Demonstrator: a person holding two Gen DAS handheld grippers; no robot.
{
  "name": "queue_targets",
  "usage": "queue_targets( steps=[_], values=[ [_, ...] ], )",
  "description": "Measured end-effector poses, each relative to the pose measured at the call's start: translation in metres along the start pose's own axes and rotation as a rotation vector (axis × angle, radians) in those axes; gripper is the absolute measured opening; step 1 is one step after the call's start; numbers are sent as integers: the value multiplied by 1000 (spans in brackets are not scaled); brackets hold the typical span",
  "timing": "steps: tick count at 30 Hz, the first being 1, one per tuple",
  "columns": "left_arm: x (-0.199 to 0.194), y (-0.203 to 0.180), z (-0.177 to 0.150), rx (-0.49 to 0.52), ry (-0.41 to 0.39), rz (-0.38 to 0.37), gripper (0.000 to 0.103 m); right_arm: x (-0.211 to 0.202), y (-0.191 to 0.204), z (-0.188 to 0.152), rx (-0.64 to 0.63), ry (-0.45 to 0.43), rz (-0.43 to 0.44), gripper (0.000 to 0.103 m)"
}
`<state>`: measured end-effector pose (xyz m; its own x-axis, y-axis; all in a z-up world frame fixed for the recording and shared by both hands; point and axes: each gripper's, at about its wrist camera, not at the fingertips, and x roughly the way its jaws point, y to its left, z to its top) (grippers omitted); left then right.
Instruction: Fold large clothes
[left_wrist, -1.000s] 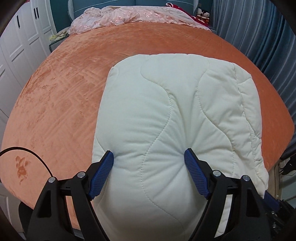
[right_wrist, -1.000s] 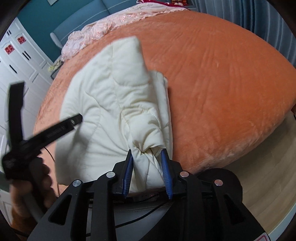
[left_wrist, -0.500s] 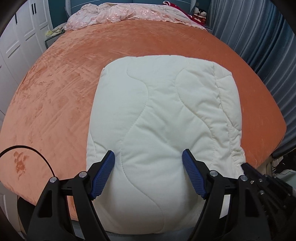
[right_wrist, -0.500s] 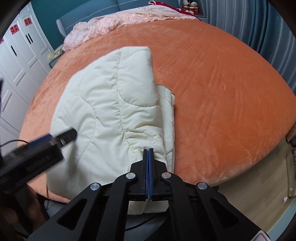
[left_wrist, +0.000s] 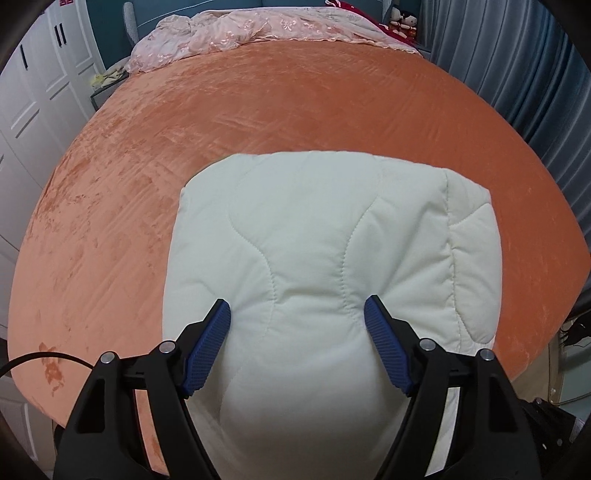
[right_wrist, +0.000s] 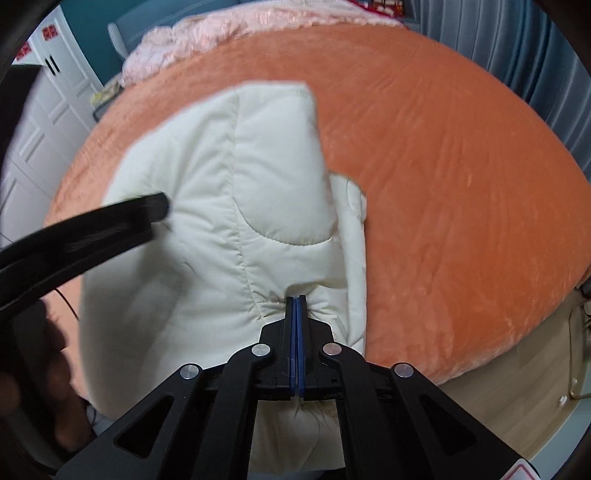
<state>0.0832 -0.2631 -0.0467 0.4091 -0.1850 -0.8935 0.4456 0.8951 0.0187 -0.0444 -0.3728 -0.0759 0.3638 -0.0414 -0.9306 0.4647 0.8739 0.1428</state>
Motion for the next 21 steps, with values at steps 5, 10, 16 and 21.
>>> queue_targets(
  steps=[5,10,16,21],
  values=[
    [5,-1,-16,31,27,27,74,24,-1,2,-12,71,-28,0],
    [21,-6,-18,39,47,39,74,44,3,9,-40,101,-59,0],
    [40,-7,-18,49,57,54,76,61,4,21,-39,122,-49,0],
    [50,-10,-16,45,60,61,80,68,0,26,-34,121,-41,0]
  ],
)
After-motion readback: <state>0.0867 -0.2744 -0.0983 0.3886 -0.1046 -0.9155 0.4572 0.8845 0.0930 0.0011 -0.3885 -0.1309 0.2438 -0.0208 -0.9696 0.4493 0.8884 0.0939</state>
